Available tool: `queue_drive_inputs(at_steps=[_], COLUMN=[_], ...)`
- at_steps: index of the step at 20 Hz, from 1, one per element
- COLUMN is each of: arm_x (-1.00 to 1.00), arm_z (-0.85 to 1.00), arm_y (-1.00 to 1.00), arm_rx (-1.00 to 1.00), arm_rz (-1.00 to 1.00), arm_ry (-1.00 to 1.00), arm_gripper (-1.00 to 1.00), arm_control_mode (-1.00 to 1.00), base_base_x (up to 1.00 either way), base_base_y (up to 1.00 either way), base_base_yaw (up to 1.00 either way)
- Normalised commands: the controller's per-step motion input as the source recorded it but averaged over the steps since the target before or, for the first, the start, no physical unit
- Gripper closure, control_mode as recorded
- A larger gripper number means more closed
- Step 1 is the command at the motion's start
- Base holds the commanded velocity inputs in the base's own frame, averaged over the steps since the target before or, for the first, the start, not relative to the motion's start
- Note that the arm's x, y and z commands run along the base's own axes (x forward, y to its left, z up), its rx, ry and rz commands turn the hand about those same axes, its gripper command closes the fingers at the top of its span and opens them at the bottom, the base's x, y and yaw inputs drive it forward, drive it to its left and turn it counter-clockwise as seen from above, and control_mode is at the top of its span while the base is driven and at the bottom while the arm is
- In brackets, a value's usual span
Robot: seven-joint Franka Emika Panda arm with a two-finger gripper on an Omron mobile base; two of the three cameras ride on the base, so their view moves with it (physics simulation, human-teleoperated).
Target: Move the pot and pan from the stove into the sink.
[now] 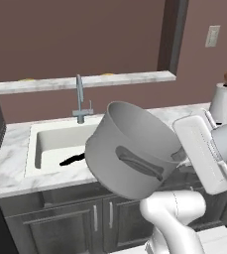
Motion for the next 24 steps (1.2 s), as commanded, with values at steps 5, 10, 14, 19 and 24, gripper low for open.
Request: queue_drive_inputs(at_steps=[5,10,14,19,24], arm_x=[0.00,0.00,0.19,0.44,0.32], arm_z=[0.00,0.00,0.00,-0.03,-0.13], arm_y=[0.00,0.00,0.00,0.00,0.00], arm_rx=[0.00,0.00,0.00,0.00,0.00], arm_rz=[0.00,0.00,0.00,-0.02,-0.01], arm_ry=[0.00,0.00,0.00,0.00,0.00], arm_gripper=[1.00,1.00,1.00,1.00,1.00], arm_control_mode=[1.00,-1.00,-1.00,-1.00,-1.00], base_base_x=[0.68,0.22,0.00,0.00,0.00], base_base_y=[0.07,0.03,0.00,0.00,0.00], base_base_yaw=[0.00,0.00,0.00,0.00,0.00])
